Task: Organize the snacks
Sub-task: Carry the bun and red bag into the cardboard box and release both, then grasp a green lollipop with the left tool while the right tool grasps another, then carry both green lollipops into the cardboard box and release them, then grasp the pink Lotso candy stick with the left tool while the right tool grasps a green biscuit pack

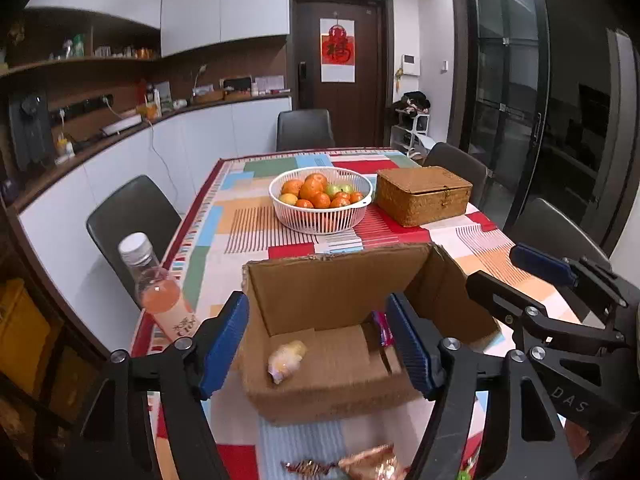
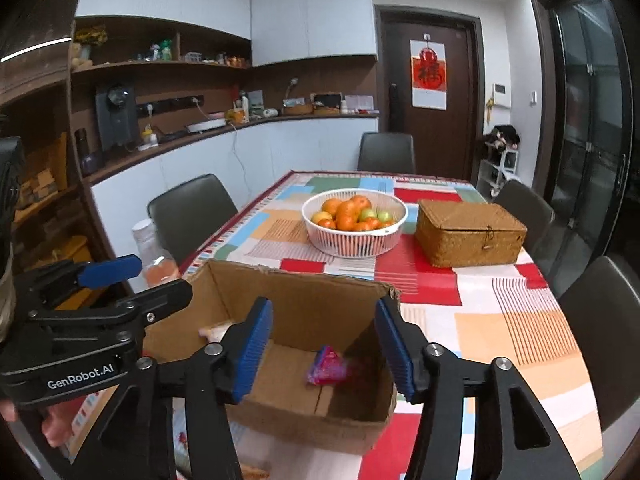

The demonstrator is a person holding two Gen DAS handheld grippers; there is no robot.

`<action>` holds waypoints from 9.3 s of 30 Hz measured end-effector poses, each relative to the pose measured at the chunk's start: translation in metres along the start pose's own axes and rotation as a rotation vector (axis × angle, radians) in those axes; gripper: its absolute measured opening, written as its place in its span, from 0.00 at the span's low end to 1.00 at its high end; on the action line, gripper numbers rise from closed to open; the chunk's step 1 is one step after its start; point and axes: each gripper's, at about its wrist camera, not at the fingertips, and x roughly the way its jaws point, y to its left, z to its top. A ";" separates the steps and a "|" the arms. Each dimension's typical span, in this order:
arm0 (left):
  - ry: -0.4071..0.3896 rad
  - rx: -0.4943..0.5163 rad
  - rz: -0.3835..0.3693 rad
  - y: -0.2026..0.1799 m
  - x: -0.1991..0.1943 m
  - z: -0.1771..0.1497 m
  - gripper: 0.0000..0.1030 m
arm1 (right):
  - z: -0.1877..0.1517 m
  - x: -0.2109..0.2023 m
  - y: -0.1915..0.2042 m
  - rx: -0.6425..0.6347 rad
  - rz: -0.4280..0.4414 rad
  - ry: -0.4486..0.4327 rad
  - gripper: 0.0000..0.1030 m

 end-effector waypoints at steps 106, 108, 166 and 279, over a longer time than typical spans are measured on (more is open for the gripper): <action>0.410 0.068 -0.237 -0.090 -0.011 -0.220 0.24 | -0.212 -0.020 0.021 -0.398 0.259 0.467 0.25; 0.400 0.062 -0.234 -0.089 -0.014 -0.218 0.24 | -0.211 -0.024 0.022 -0.390 0.258 0.464 0.25; -0.128 0.007 -0.081 -0.007 -0.032 0.001 0.24 | 0.003 -0.024 0.009 -0.058 0.115 -0.031 0.25; 0.387 -0.129 -0.125 0.022 0.008 -0.230 0.30 | -0.207 0.011 0.054 0.103 0.071 0.571 0.27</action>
